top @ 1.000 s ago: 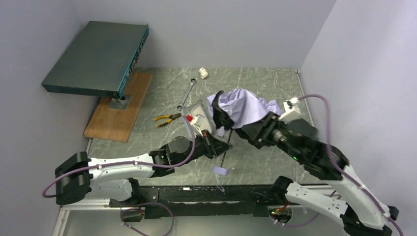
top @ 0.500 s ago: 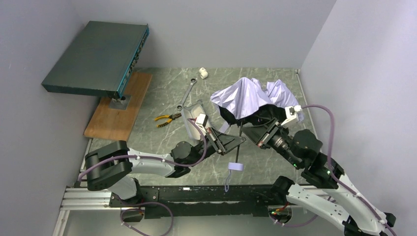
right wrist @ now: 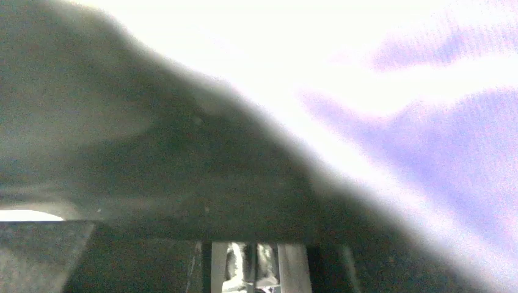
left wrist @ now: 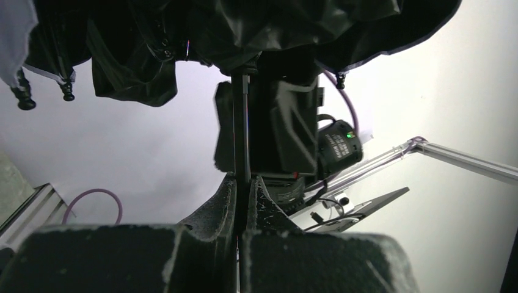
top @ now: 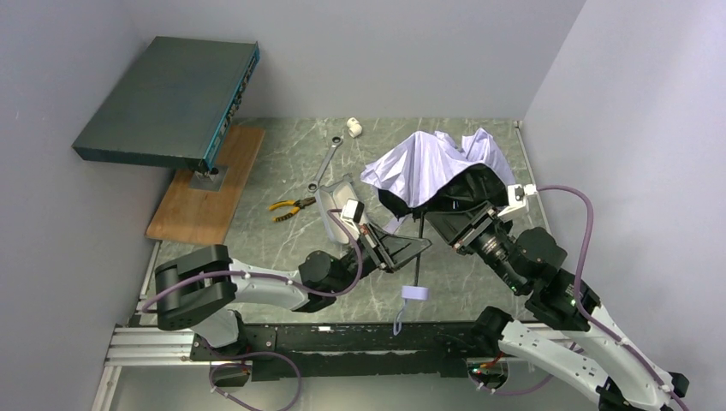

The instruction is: Open the umbrella

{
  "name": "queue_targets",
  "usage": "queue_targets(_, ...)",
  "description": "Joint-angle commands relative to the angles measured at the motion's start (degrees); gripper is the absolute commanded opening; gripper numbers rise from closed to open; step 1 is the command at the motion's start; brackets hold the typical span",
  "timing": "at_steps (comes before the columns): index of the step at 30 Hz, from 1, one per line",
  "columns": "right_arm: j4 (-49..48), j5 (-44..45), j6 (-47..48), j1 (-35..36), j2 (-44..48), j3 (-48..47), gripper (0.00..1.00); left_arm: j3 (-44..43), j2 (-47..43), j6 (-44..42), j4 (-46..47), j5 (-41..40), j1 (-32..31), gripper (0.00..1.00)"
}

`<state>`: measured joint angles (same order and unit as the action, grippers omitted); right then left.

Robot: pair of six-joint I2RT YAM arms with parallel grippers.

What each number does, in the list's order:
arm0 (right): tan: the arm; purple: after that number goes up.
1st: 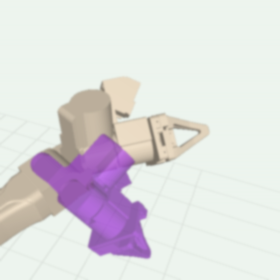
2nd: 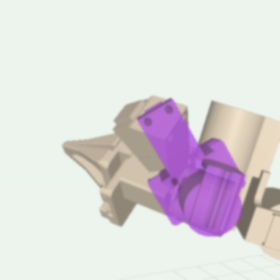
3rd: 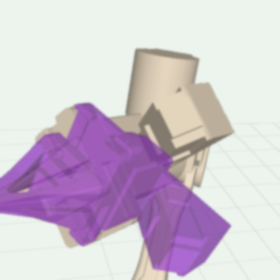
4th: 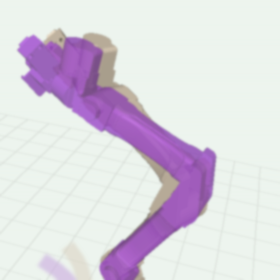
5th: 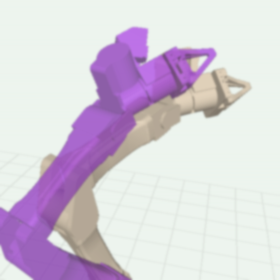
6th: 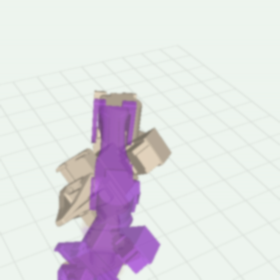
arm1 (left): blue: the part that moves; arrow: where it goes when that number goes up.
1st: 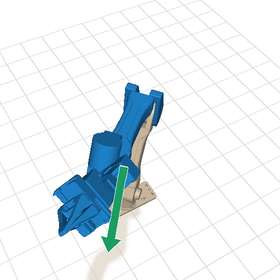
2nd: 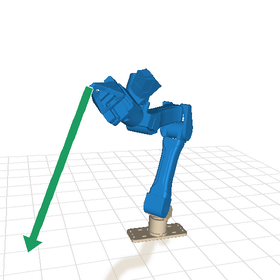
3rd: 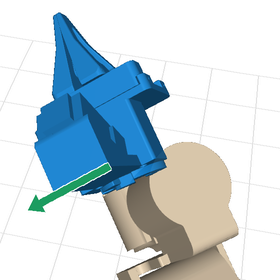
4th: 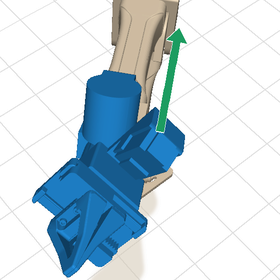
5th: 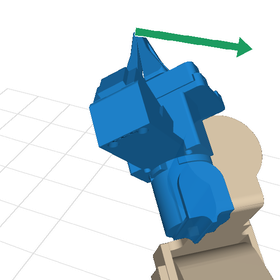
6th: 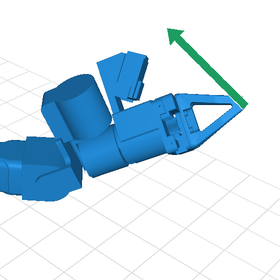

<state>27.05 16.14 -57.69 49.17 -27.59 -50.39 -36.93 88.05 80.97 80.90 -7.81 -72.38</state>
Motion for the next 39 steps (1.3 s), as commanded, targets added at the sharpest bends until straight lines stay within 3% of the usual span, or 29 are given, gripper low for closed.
queue_targets(1, -5.44, 1.12, 0.25, 0.14, -1.43, -0.29, 0.34, -2.33, 1.01, 0.67, 14.41, 0.25, -0.82, 0.0)
queue_targets(8, -6.64, 1.45, -0.24, 0.18, -2.98, 0.5, 0.31, -2.46, 0.04, -0.42, 14.03, 0.25, -1.01, 0.0)
queue_targets(20, 0.63, 3.62, -0.13, 0.13, -5.34, -1.11, 0.28, 1.08, -4.27, -2.83, 13.0, -0.19, -0.76, 0.0)
queue_targets(24, -2.37, 1.88, 0.18, 0.18, -5.43, 0.86, 0.3, 0.53, -5.03, -3.59, 10.25, 1.1, -0.7, 0.0)
queue_targets(33, -8.72, 2.33, -0.06, 0.15, -8.01, 2.06, 0.34, 0.36, -3.01, -2.57, 13.42, 2.27, -1.14, 0.0)
queue_targets(35, -9.42, 3.01, -0.37, 0.22, -8.46, 2.05, 0.29, 0.52, -3.32, -2.89, 13.91, 2.28, -1.25, 0.0)
queue_targets(39, -8.71, 3.71, -0.57, 0.18, -9.11, 1.93, 0.0, 1.5, -4.65, -3.66, 13.51, 2.64, -1.36, 0.0)
